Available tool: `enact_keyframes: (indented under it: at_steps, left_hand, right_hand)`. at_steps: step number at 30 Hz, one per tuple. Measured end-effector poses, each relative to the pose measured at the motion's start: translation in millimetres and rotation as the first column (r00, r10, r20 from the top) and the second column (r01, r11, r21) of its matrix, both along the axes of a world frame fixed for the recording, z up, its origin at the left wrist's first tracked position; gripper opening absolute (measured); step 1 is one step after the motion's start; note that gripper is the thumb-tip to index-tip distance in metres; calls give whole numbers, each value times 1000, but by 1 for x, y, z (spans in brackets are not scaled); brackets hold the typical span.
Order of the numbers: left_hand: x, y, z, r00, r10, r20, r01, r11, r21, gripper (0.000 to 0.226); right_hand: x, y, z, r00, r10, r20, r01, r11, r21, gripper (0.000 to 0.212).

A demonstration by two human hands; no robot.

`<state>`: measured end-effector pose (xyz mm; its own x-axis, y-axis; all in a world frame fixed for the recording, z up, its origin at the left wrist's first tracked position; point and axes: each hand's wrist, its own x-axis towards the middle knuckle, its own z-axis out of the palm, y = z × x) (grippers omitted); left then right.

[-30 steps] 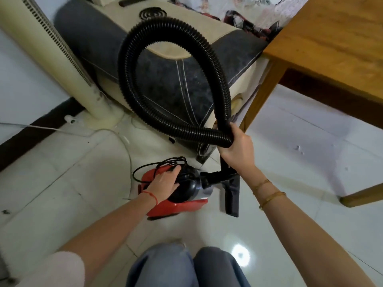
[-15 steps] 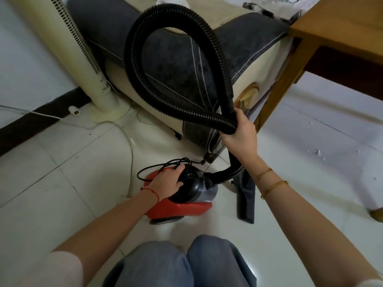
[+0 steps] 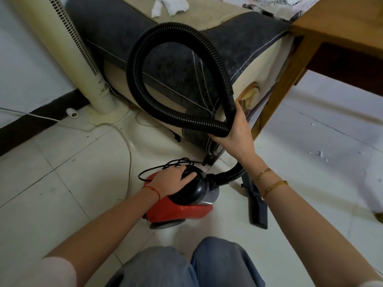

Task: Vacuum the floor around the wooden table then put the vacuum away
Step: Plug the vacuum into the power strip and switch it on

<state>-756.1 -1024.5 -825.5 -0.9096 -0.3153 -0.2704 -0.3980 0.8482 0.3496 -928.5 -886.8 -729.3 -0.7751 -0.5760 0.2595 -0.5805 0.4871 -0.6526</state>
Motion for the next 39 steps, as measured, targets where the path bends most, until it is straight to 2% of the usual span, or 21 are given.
enact_keyframes:
  at_steps: [3,5,8,11,14,19,21,25,30,35,39]
  left_hand:
    - [-6,-4,1,992,51,-115,-65,990,-127,57]
    - [-12,-10,-1,980,50,-195,-93,971,-219,47]
    - [-21,-19,-8,981,22,-194,-88,937,-338,31]
    - [-30,-25,-14,979,8,-202,-77,939,-335,25]
    - [-41,-38,-22,971,12,-238,-65,974,-216,30]
    - [-67,-67,-52,996,41,-74,-49,992,-117,49]
    - [-79,-74,-63,1000,1,-14,-2,996,-94,51]
    - [-103,-86,-86,995,-56,81,66,991,-121,47]
    - [-122,-100,-120,981,-107,162,134,976,-172,51]
    - [-132,-110,-155,955,-176,240,234,941,-243,50]
    - [-141,-109,-172,908,-218,358,335,892,-305,53]
  right_hand:
    - [8,4,-2,994,22,-110,-22,1000,3,124]
    - [12,7,-1,979,41,-200,-38,999,19,127]
    - [17,9,1,938,82,-338,-57,995,84,127]
    - [21,9,3,889,118,-442,-69,990,125,121]
    - [19,9,0,880,129,-458,-76,988,131,113]
    - [4,6,-7,910,93,-403,-45,991,125,107]
    - [-1,3,-8,925,68,-373,-43,996,77,104]
    - [-12,-2,-13,936,-22,-351,12,999,-31,90]
    - [-21,-5,-22,934,-62,-351,38,996,-77,77]
    - [-26,-6,-27,930,-69,-361,34,994,-102,73]
    - [-27,-5,-29,929,-67,-364,35,995,-93,73]
